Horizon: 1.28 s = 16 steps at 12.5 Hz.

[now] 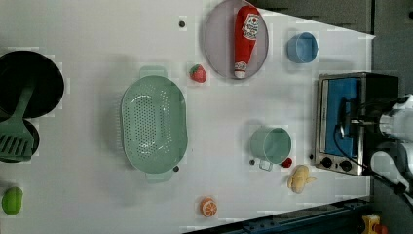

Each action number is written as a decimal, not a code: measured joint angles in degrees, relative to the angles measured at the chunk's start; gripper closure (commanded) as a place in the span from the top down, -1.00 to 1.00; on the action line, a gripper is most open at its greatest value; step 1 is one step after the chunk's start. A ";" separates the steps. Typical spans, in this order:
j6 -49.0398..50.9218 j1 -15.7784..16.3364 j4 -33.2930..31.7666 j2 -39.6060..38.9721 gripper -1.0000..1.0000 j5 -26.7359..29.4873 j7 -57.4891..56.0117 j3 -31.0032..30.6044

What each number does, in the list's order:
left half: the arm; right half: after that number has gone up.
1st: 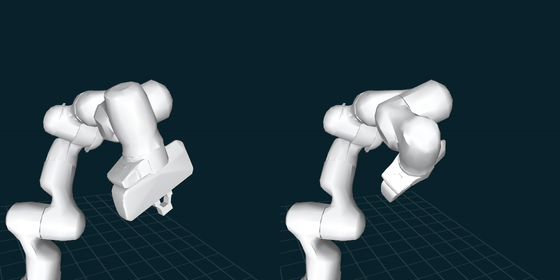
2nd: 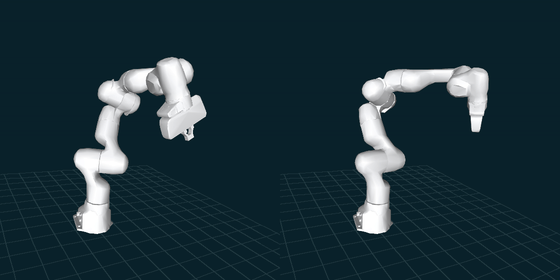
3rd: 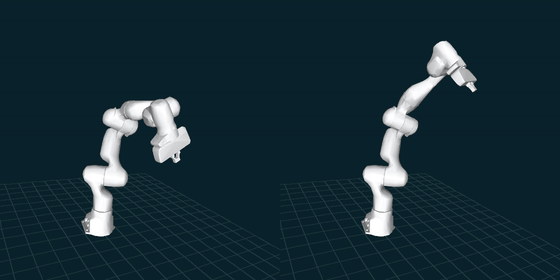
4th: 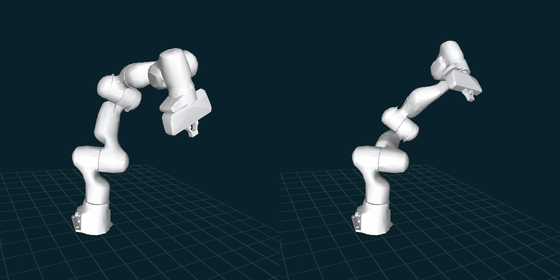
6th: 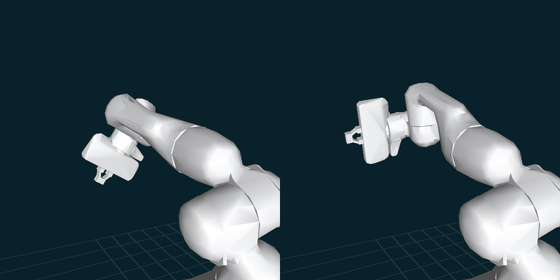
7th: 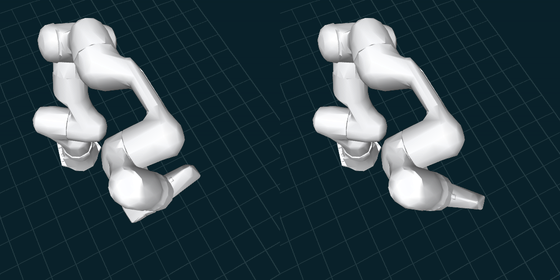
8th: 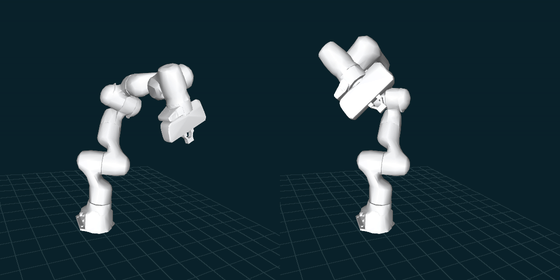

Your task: Flap open oven.

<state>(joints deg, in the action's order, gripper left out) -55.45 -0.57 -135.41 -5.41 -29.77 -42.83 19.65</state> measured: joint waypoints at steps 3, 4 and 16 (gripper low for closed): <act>0.36 0.79 -0.11 -3.11 -0.65 -6.38 7.86 -4.20; 0.59 0.88 -0.11 -4.85 -0.65 -8.42 10.91 -6.03; 5.32 8.46 4.48 -22.24 -0.65 -21.35 41.45 -10.81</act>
<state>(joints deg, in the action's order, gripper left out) -50.13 7.88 -130.93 -27.65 -51.11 -1.38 8.84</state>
